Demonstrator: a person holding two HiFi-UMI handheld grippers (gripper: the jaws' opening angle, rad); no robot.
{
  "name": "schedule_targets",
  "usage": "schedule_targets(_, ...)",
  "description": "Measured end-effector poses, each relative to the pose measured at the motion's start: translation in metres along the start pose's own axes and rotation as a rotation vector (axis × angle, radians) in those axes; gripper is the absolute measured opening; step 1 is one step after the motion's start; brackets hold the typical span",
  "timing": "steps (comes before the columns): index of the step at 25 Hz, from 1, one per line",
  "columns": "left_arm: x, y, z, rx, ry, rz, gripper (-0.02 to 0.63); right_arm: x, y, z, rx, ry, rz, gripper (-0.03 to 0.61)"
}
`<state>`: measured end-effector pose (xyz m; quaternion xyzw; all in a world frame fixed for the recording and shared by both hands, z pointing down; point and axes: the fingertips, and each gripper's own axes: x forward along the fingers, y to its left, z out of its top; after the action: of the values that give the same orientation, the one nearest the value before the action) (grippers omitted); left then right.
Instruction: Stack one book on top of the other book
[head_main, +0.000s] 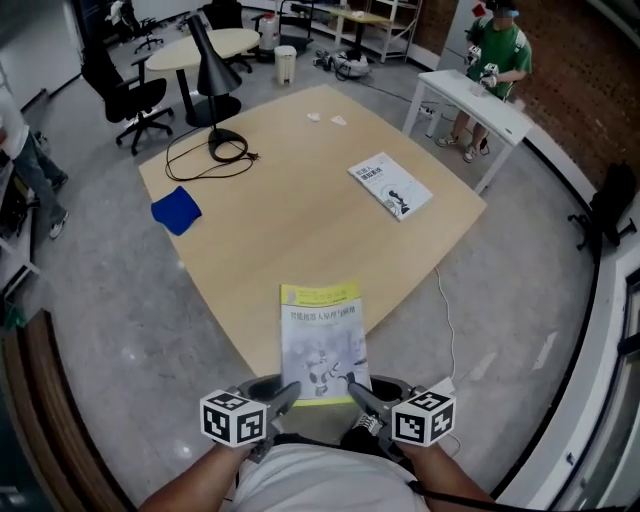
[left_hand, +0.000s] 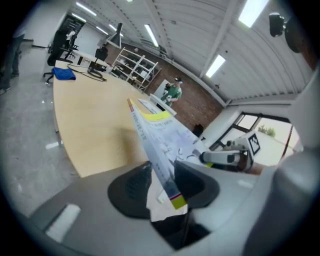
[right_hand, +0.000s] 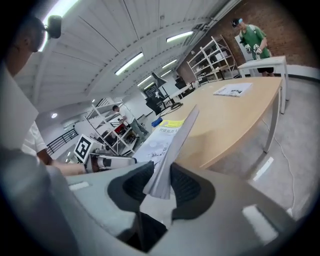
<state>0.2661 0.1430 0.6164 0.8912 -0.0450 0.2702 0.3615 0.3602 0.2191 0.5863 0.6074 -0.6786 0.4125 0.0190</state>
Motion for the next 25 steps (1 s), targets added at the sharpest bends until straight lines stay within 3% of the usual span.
schedule_targets(7,0.097,-0.072,0.044,0.039,-0.057,0.01,0.153,-0.071,-0.091,0.05,-0.078,-0.051,0.001,0.109)
schedule_targets(14,0.173,-0.137,0.079,0.086,-0.084,-0.004,0.152,-0.136,-0.162,0.089,-0.093,-0.124,-0.012,0.107)
schedule_targets(18,0.2,-0.152,0.097,0.104,-0.071,-0.004,0.152,-0.151,-0.188,0.106,-0.077,-0.151,-0.013,0.107)
schedule_targets(25,0.254,-0.148,0.138,0.064,-0.092,-0.004,0.152,-0.146,-0.241,0.154,-0.107,-0.147,-0.021,0.107)
